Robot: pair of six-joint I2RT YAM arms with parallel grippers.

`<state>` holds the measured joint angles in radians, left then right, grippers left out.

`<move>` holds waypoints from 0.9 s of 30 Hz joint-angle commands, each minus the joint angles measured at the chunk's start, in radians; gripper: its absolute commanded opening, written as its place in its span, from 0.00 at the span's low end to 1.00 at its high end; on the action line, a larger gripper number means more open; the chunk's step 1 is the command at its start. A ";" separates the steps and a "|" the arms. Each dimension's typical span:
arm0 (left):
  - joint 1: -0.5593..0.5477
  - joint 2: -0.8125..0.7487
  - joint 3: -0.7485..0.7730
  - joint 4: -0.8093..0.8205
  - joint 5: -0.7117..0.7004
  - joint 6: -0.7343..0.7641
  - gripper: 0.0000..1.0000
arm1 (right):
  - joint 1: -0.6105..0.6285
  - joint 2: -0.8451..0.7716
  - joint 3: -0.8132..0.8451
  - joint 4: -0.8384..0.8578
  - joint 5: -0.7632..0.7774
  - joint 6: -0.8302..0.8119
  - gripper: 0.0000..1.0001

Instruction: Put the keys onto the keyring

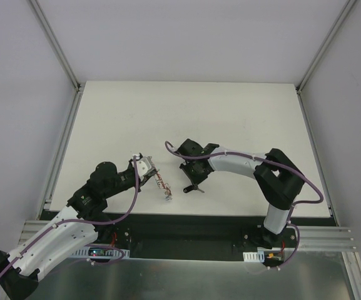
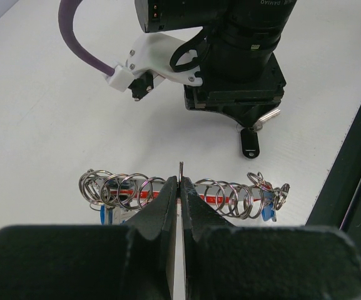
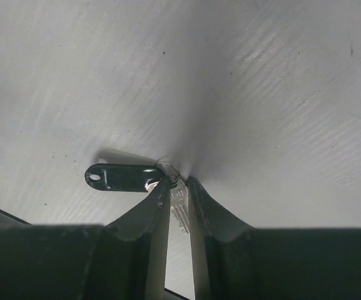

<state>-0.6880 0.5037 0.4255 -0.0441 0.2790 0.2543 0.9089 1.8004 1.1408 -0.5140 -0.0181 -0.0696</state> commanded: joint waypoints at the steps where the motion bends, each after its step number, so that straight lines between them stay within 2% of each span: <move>1: -0.005 -0.013 0.027 0.052 0.008 0.003 0.00 | 0.008 -0.001 0.037 -0.075 0.030 -0.055 0.22; 9: -0.005 -0.019 0.025 0.052 0.006 0.003 0.00 | -0.005 0.014 0.140 -0.121 -0.029 -0.136 0.25; 27: -0.005 -0.010 0.027 0.052 0.009 0.005 0.00 | -0.013 0.077 0.093 -0.104 -0.069 -0.110 0.25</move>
<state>-0.6880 0.4961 0.4255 -0.0441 0.2787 0.2546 0.8959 1.8645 1.2453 -0.6052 -0.0822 -0.1814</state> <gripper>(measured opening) 0.008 0.249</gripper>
